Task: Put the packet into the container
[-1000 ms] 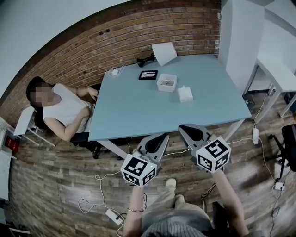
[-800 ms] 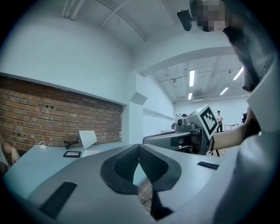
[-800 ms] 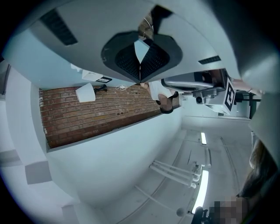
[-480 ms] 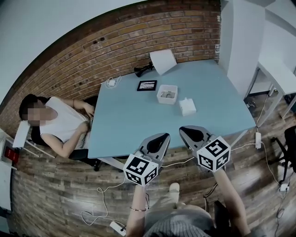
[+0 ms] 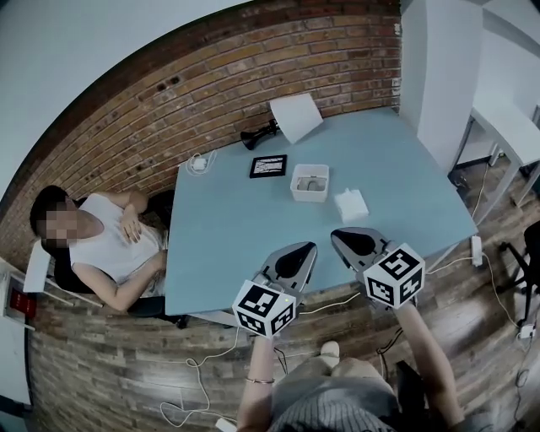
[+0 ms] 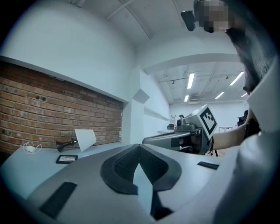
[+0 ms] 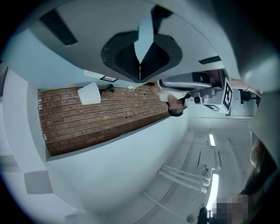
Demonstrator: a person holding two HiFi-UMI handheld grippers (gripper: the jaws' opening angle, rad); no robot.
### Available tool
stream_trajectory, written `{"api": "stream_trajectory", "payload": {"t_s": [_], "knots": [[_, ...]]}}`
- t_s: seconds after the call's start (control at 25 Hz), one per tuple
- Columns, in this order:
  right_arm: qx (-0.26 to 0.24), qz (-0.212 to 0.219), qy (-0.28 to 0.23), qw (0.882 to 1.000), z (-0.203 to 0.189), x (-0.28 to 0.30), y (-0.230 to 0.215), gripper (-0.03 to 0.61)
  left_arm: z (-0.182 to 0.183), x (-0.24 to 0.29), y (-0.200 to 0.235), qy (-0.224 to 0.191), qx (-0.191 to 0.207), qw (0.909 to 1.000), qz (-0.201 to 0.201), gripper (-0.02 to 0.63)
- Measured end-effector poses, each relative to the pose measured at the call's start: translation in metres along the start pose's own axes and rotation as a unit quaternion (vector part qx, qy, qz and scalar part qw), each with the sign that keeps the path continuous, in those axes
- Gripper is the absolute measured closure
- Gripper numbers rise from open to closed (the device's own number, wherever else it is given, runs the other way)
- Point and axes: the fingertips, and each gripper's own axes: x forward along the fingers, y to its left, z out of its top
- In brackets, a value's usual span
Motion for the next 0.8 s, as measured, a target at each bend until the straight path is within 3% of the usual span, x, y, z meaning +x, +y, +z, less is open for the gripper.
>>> {"api": "stream_trajectory", "payload": {"t_s": [0.52,0.8], "knots": [[0.026,-0.011,0.035,0.999,-0.011,0.037,-0.073,0.566,-0.015,0.065,0.039,0.023,-0.013,0.9994,-0.024,0.604],[0.059,0.003,0.078,0.995,-0.04,0.052,-0.116,0.566,-0.034,0.106,0.053,0.045,-0.025,0.9983,-0.026,0.604]]}}
